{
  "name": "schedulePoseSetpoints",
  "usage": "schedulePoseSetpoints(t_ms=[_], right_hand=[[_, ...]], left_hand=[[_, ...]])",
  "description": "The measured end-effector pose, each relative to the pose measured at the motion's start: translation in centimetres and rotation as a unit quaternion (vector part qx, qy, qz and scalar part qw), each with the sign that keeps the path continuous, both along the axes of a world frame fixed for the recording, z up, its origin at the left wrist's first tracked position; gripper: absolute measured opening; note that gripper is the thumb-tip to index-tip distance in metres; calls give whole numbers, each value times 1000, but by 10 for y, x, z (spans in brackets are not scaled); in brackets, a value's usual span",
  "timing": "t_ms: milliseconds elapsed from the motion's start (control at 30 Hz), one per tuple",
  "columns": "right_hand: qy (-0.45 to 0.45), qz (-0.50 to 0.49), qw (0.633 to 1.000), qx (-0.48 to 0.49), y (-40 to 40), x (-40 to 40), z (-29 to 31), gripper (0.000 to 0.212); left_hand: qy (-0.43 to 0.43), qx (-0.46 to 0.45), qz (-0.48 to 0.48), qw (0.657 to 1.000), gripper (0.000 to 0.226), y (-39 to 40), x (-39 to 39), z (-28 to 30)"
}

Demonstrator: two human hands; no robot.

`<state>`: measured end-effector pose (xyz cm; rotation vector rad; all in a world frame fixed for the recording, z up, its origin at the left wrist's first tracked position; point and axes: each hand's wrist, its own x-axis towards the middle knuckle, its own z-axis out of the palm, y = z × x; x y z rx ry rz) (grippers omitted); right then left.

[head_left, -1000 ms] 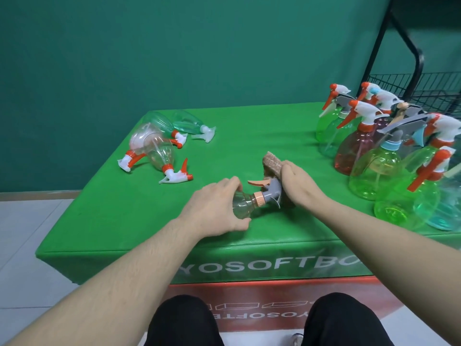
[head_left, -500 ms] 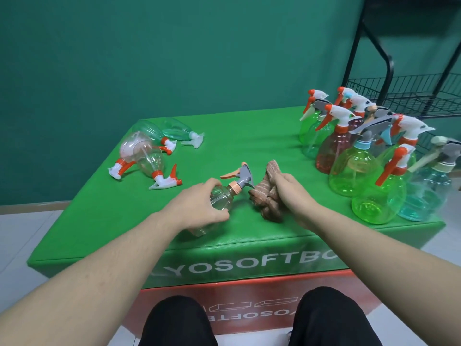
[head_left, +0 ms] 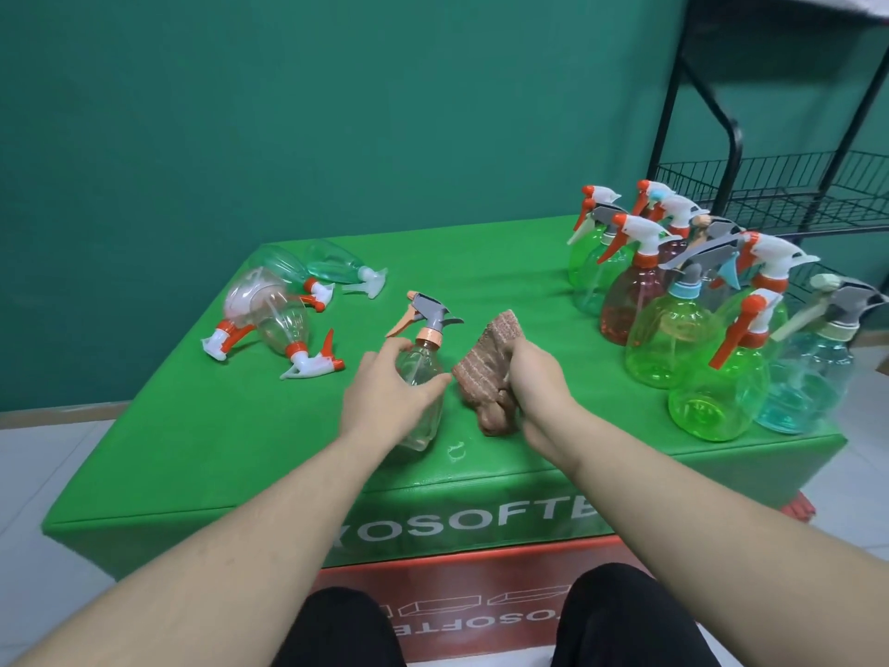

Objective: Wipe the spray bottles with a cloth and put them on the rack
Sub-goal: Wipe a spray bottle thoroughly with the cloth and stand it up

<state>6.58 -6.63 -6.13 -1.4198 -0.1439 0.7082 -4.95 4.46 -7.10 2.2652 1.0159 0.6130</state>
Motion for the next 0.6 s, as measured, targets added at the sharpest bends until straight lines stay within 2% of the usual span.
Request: schedulePoseSetpoints(t_ms=[200,300,400,500,600], right_hand=[[62,-40,995,66,22,-5,9,25],[116,-52,986,104,29,-8,14,27],[162,-48,975,142,34,-12,19,28],[144,-19,982,125,44,-19,20,31],[61,21,996,54,52,-26,15,30]], left_hand=[[10,14,35,999,62,-15,15,-8],[42,29,-8,999,64,-17,12,-10],[14,13,-57,998,66,-15,2,-12],[-33,-7,-63,997,67,-14,-6,-16],[-46,-21,-73,996,69,-11,-6,-18]])
